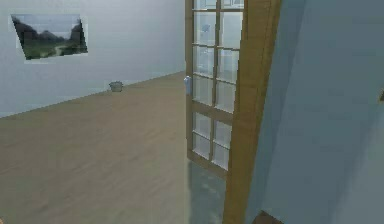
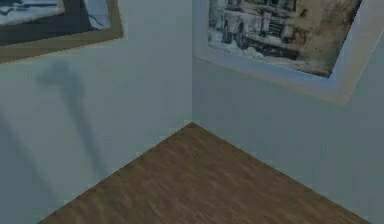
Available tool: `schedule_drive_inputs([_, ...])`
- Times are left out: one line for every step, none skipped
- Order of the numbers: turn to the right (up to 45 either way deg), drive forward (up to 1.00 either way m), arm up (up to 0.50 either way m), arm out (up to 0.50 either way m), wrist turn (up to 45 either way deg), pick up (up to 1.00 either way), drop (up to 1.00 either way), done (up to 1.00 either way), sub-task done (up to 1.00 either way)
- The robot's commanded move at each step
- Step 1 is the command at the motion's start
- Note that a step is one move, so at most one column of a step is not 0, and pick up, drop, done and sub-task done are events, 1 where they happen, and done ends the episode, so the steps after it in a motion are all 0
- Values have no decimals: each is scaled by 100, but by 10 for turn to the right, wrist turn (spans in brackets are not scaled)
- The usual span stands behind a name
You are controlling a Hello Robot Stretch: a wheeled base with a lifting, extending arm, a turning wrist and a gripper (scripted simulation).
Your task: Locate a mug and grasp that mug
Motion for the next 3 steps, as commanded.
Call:
schedule_drive_inputs([0, 30, 0, 0, 0, 0, 0, 0, 0])
schedule_drive_inputs([-150, 0, 0, 0, 0, 0, 0, 0, 0])
schedule_drive_inputs([0, 55, 0, 0, 0, 0, 0, 0, 0])
